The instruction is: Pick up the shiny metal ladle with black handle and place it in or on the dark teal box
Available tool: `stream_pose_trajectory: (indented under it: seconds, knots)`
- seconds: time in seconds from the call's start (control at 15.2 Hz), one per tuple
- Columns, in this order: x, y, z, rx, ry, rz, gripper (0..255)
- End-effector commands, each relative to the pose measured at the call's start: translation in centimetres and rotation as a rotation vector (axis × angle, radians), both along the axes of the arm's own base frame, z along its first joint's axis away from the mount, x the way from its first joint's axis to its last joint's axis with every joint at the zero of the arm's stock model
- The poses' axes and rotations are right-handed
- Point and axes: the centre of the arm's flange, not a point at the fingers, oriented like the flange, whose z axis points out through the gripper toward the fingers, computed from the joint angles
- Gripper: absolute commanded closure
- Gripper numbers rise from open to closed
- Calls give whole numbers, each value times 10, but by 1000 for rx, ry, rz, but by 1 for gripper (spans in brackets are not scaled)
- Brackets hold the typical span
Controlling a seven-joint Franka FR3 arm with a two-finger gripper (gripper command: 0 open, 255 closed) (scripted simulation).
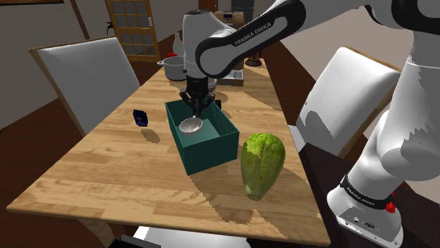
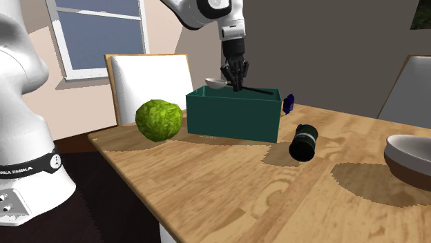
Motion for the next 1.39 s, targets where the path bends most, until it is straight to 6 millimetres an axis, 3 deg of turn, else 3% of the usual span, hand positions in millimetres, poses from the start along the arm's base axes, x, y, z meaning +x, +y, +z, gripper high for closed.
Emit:
stream_pose_trajectory:
  seconds: [0.0, 0.33, 0.4, 0.73, 0.99, 1.32]
  knots:
    - [-1, 0, -2, 0, -1, 0, 255]
    - [-1, 0, -2, 0, -1, 0, 255]
    - [-1, 0, -2, 0, -1, 0, 0]
    - [-1, 0, -2, 0, -1, 0, 0]
    - [-8, 1, 48, 0, -1, 0, 0]
    - [-8, 1, 48, 0, -1, 0, 0]
